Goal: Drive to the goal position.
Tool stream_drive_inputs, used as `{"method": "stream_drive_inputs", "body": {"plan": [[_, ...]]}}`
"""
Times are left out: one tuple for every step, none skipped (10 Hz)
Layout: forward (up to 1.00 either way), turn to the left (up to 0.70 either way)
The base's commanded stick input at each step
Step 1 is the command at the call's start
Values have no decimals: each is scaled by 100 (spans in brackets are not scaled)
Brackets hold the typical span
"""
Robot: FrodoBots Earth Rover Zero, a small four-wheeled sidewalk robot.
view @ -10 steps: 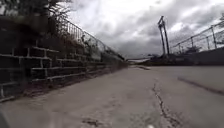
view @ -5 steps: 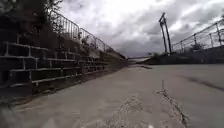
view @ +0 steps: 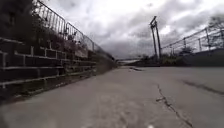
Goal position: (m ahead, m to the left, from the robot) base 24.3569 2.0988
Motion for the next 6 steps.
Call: {"method": "stream_drive_inputs", "body": {"plan": [[100, 0], [100, 0], [100, 0], [100, 0], [100, 0], [100, 0]]}}
